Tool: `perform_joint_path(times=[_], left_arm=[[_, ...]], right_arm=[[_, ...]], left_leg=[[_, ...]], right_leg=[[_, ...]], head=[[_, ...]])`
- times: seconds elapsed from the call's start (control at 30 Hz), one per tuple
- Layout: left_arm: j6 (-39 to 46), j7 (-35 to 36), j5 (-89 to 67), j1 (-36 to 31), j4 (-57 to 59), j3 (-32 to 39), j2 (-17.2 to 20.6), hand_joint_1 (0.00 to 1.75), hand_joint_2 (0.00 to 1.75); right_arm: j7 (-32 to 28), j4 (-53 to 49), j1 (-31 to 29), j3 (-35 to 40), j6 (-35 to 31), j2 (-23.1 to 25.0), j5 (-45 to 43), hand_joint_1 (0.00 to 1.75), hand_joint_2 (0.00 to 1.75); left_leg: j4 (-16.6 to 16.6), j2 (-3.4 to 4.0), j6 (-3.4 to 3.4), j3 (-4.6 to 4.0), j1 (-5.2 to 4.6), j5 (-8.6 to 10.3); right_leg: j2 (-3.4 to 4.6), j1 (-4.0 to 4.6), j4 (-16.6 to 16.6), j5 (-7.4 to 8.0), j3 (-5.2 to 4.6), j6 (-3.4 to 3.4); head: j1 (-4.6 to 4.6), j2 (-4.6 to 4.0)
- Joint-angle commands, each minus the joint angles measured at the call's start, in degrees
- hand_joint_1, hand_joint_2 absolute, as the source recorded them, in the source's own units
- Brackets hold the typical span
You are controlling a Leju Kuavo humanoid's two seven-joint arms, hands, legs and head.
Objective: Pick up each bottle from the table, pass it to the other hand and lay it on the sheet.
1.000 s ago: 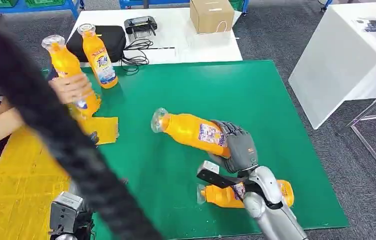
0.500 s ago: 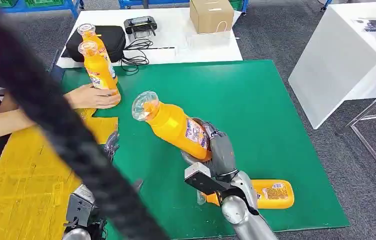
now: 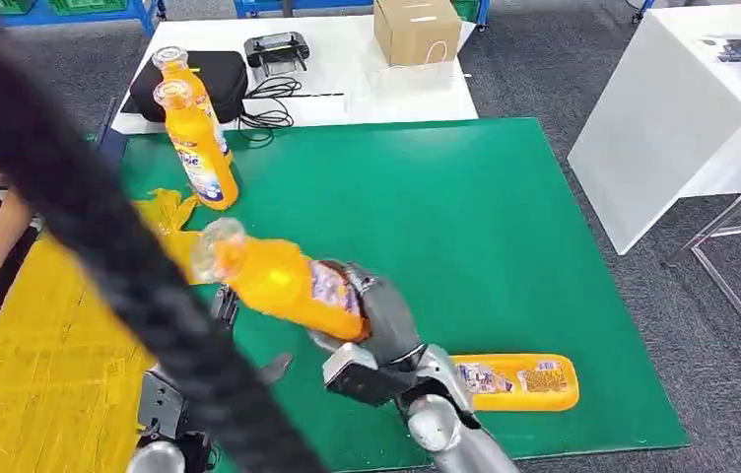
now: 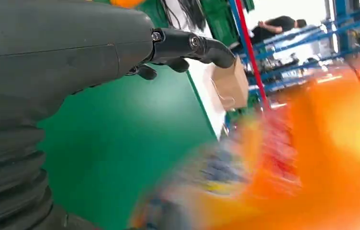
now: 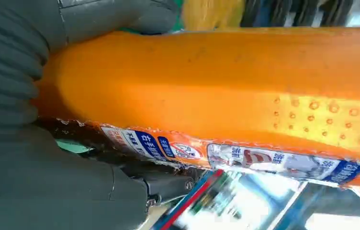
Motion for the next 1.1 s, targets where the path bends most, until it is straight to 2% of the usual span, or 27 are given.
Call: perform_joint_path(times=[0.03, 0.2, 0.33, 0.4, 0.7, 0.93, 0.97, 1.0, 1.1], left_arm=[[-2.45, 0.57, 4.93, -3.59, 4.16, -0.95, 1.73, 0.0, 1.75], [-4.48, 0.5, 9.2, -4.05, 3.75, -0.59, 1.89, 0.0, 1.75], [-5.1, 0.44, 10.7, -4.01, 3.18, -0.55, 1.98, 0.0, 1.75], [-5.75, 0.3, 11.96, -4.15, 3.08, -0.6, 1.92, 0.0, 1.75], [-8.67, -1.52, 17.1, -3.06, 0.17, 0.05, 1.9, 0.0, 1.75], [-6.92, -3.06, 19.49, -2.35, -2.68, 2.13, 0.13, 0.0, 1.75], [-6.92, -3.06, 19.49, -2.35, -2.68, 2.13, 0.13, 0.0, 1.75], [-6.92, -3.06, 19.49, -2.35, -2.68, 2.13, 0.13, 0.0, 1.75], [-2.28, -4.34, 18.47, -2.13, -3.12, 3.22, -1.08, 0.0, 1.75]], right_arm=[[-1.34, 13.36, -4.7, 13.18, 1.21, 0.85, 0.28, 1.64, 1.75], [-1.9, 19.92, -5.9, 15.31, 0.22, 1.05, 0.84, 1.66, 1.75], [-2.0, 20.87, -5.7, 15.59, 0.42, 0.81, 0.95, 1.64, 1.75], [-1.95, 21.34, -5.77, 15.63, 0.5, 0.84, 0.98, 1.71, 1.75], [-2.01, 23.72, -5.95, 14.95, -0.2, 1.2, 1.1, 1.68, 1.75], [-2.16, 24.87, -6.04, 14.44, -1.02, 1.43, 1.32, 1.69, 1.75], [-2.16, 24.87, -6.04, 14.44, -1.02, 1.43, 1.32, 1.69, 1.75], [-2.16, 24.87, -6.04, 14.44, -1.02, 1.43, 1.32, 1.69, 1.75], [-1.94, 25.35, -6.02, 14.25, -1.5, 1.55, 1.17, 1.69, 1.75]], left_leg=[[-0.09, 0.18, -0.04, 0.41, 0.09, -0.12], [-0.1, 0.13, -0.03, 0.41, 0.1, -0.11], [-0.09, -0.05, -0.03, 0.27, 0.07, -0.04], [-0.09, -0.07, -0.03, 0.32, 0.1, -0.06], [-0.06, -0.07, -0.01, 0.2, 0.06, -0.04], [-0.02, -0.07, -0.01, 0.06, 0.05, -0.01], [0.03, -0.13, -0.02, 0.33, 0.16, -0.14], [-0.03, -0.09, -0.01, 0.12, 0.07, -0.02], [-0.01, -0.04, -0.01, 0.15, 0.08, -0.05]], right_leg=[[0.1, 0.12, -0.16, -0.05, 0.41, -0.08], [0.04, 0.12, -0.2, -0.05, 0.45, -0.07], [-0.12, 0.08, -0.16, -0.05, 0.31, -0.07], [-0.16, 0.11, -0.18, -0.07, 0.38, -0.08], [-0.15, 0.07, -0.13, -0.07, 0.2, -0.05], [-0.14, 0.05, -0.08, -0.04, 0.04, -0.03], [-0.25, 0.17, -0.15, -0.15, 0.41, -0.08], [-0.19, 0.07, -0.1, -0.06, 0.13, -0.04], [-0.14, 0.08, -0.11, -0.07, 0.16, -0.04]], head=[[0.0, 0.0], [0.0, 0.0], [0.0, 0.0], [0.0, 0.0], [0.0, 0.0], [0.0, 0.0], [0.0, 0.0], [0.0, 0.0], [0.0, 0.0]])
